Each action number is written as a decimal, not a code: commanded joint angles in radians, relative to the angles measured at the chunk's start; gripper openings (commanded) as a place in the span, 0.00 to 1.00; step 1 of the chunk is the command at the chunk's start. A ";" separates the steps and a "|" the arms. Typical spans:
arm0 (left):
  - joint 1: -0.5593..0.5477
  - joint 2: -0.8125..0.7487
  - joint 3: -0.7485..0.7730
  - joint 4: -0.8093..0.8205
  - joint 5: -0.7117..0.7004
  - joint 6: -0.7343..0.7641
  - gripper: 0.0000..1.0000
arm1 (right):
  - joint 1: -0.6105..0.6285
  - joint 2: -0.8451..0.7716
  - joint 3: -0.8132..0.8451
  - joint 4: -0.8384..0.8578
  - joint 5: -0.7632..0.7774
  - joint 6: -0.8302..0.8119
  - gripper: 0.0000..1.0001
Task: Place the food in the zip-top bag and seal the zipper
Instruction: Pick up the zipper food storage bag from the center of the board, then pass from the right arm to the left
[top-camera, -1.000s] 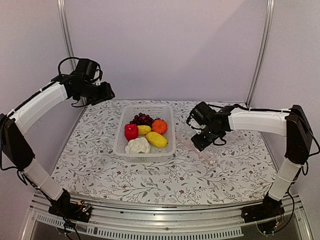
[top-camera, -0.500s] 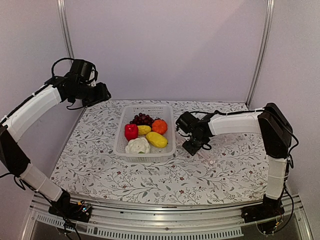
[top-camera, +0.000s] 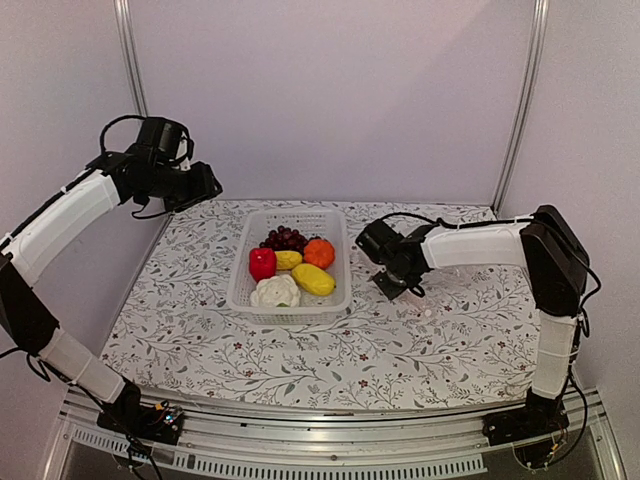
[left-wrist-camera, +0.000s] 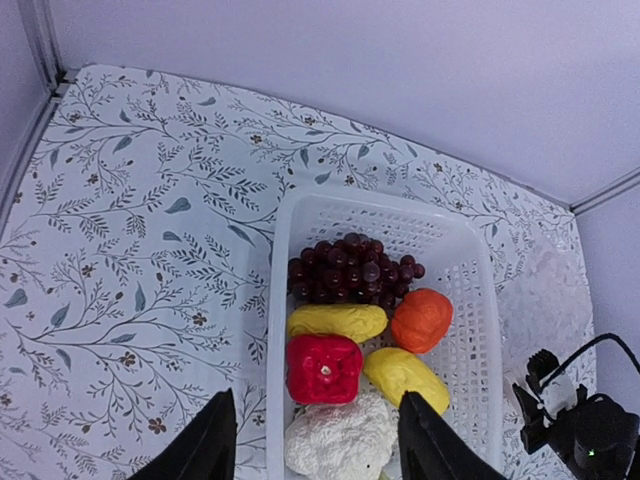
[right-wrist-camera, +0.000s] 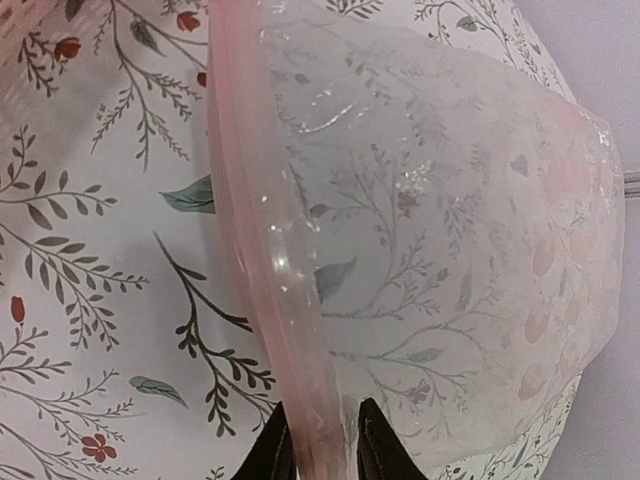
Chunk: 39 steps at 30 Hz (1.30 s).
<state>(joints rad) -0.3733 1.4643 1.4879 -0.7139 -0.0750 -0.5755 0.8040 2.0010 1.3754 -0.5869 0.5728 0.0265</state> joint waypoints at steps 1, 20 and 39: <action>-0.011 -0.001 -0.006 0.047 0.038 -0.028 0.54 | -0.033 -0.147 -0.010 0.030 0.030 0.022 0.18; -0.325 0.194 0.044 0.369 0.157 -0.027 0.59 | -0.063 -0.397 0.106 -0.111 -0.284 0.250 0.00; -0.442 0.522 0.280 0.443 0.246 -0.178 0.58 | -0.062 -0.398 0.226 -0.126 -0.406 0.306 0.00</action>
<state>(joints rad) -0.7990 1.9350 1.7279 -0.2710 0.1688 -0.7013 0.7448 1.6222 1.5719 -0.6964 0.2066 0.3099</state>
